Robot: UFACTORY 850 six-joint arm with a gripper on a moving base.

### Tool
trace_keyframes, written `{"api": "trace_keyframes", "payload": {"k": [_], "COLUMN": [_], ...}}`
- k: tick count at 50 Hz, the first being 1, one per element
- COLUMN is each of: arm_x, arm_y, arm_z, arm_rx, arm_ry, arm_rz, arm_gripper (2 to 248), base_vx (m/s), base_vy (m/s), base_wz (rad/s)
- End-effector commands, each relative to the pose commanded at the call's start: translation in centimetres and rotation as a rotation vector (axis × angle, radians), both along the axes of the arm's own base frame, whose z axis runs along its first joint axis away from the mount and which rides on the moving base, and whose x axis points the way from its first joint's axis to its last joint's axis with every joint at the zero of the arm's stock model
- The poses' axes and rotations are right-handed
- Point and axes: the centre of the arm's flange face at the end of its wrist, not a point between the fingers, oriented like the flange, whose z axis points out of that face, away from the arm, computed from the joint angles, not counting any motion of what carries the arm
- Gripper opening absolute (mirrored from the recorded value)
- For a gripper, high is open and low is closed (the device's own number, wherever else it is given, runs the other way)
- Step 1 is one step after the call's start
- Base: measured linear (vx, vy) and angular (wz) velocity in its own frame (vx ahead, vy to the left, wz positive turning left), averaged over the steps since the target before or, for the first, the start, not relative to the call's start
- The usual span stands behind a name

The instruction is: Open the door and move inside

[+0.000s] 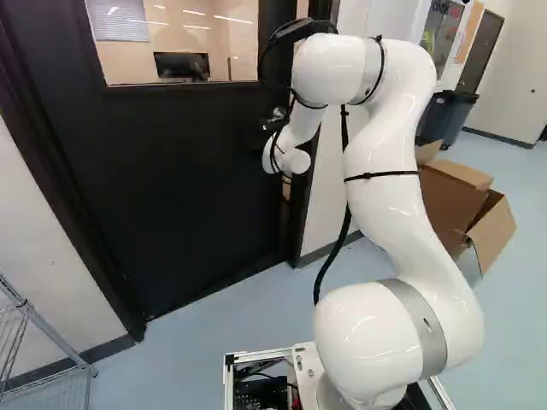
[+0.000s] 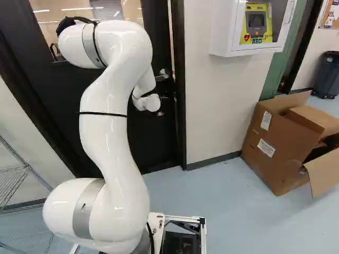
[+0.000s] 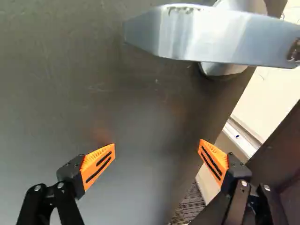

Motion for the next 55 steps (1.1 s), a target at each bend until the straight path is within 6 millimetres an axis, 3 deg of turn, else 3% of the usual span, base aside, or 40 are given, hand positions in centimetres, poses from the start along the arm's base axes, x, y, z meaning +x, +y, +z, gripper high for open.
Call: {"api": "trace_keyframes", "payload": {"k": [55], "arm_x": [9.6], "arm_y": [5.3], "arm_z": [-2.3], "arm_rx": [0.113], "arm_ry": [-0.096], "arm_rz": [-0.091], "arm_gripper": [247], "base_vx": [0.000], "base_vy": [0.000], "base_wz": [0.000]}}
